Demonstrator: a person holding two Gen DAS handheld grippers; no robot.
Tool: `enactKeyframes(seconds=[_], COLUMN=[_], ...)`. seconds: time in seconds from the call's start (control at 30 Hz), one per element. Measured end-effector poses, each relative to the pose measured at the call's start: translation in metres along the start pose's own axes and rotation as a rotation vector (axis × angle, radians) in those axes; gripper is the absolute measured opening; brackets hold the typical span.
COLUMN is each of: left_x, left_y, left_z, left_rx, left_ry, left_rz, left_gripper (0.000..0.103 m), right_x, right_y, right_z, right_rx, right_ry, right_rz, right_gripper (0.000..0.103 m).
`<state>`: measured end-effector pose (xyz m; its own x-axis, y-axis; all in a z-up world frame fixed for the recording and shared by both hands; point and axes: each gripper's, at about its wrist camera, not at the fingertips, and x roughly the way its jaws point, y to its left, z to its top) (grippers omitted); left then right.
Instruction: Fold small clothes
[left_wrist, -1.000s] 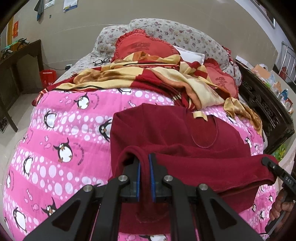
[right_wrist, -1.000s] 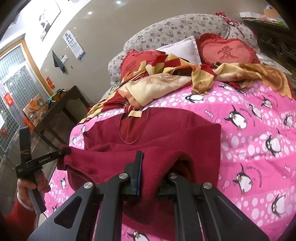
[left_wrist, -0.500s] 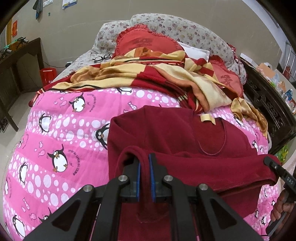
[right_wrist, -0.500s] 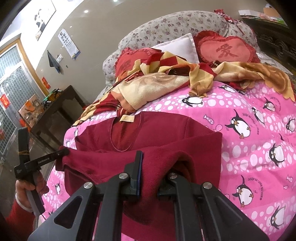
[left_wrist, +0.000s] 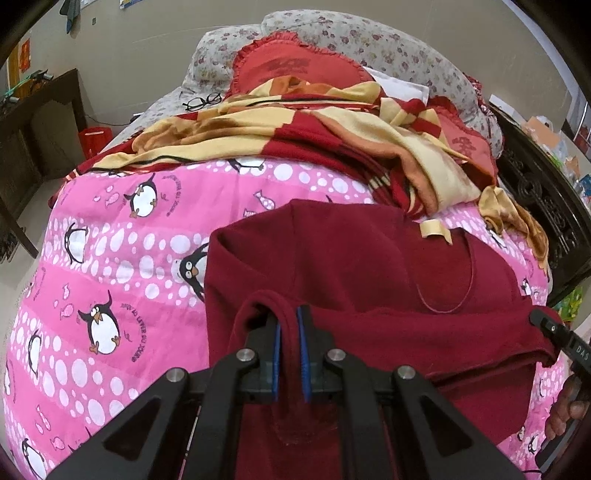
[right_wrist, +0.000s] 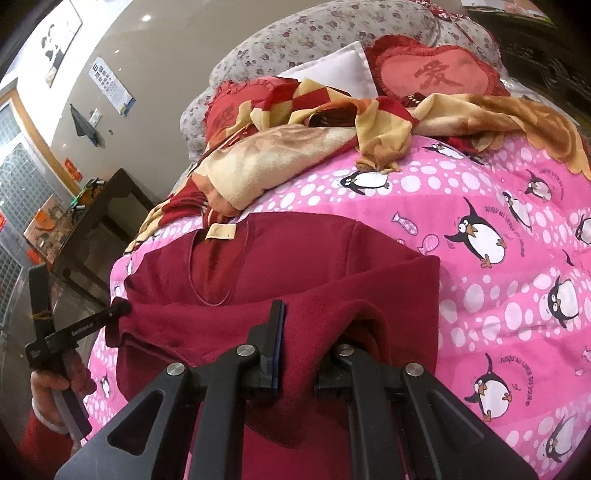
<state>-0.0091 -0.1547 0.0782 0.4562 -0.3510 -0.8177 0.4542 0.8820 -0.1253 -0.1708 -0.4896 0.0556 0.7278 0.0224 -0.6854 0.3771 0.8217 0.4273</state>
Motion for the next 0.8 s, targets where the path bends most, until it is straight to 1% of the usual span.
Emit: enactKeyframes(seconds=[0.43,0.67,0.8], left_x=[0.003,0.013,0.019], left_y=[-0.005,-0.004,-0.004], left_z=[0.014,0.017,0.018], left_rx=[0.016,0.007,0.007], left_ry=[-0.018,-0.011,-0.008], left_rz=[0.009,0.019,0.024], left_gripper=[0.009,0.009,0.009], right_x=[0.004,0.014,0.021], right_y=[-0.001,-0.005,-0.009], right_z=[0.008,0.015,0.016], right_rx=[0.000,0.006,0.018], right_ry=[-0.010,0.019,0.022], right_rz=[-0.004,-0.010,-0.012], right_gripper=[0.027,0.027,0.027])
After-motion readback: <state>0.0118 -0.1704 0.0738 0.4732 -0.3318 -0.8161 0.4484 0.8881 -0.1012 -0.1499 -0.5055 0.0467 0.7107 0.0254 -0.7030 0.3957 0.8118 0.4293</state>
